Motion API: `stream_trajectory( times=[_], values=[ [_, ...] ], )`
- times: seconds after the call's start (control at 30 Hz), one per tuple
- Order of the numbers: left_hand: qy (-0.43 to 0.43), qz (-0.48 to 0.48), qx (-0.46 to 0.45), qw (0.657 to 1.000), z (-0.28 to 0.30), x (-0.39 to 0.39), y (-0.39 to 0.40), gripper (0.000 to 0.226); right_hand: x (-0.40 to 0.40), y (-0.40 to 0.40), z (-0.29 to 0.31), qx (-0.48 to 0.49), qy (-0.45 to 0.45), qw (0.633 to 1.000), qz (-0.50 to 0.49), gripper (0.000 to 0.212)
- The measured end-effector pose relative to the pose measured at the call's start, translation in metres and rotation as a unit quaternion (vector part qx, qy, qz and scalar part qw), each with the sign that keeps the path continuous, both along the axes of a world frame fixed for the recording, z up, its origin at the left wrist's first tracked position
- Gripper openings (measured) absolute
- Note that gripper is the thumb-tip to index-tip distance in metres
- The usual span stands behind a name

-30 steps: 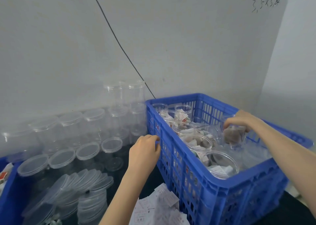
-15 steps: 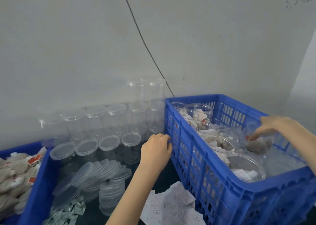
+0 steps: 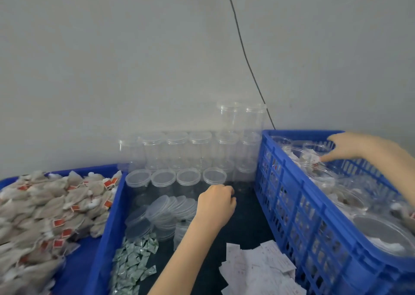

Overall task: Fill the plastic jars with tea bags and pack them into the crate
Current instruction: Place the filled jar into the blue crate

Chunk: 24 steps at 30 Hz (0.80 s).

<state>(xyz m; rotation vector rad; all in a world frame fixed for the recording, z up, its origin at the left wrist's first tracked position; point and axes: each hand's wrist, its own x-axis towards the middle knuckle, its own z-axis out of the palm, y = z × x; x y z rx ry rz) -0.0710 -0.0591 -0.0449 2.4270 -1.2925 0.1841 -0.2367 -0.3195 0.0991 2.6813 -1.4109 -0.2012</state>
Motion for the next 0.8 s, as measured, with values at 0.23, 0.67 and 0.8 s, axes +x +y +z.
stream_trajectory(
  times=[0.23, 0.67, 0.8],
  values=[
    [0.016, 0.04, 0.007, 0.999, -0.012, 0.025, 0.024, 0.028, 0.121, 0.091, -0.028, 0.115, -0.049, 0.971, 0.205, 0.064],
    [0.073, 0.115, -0.006, 0.991, -0.041, 0.072, 0.054, 0.03, 0.208, 0.123, -0.208, 0.155, -0.221, 0.952, 0.147, 0.086],
    [0.08, 0.135, -0.013, 0.988, -0.047, 0.082, 0.058, 0.031, 0.21, 0.134, -0.237, 0.169, -0.35, 0.912, 0.128, 0.085]
  ],
)
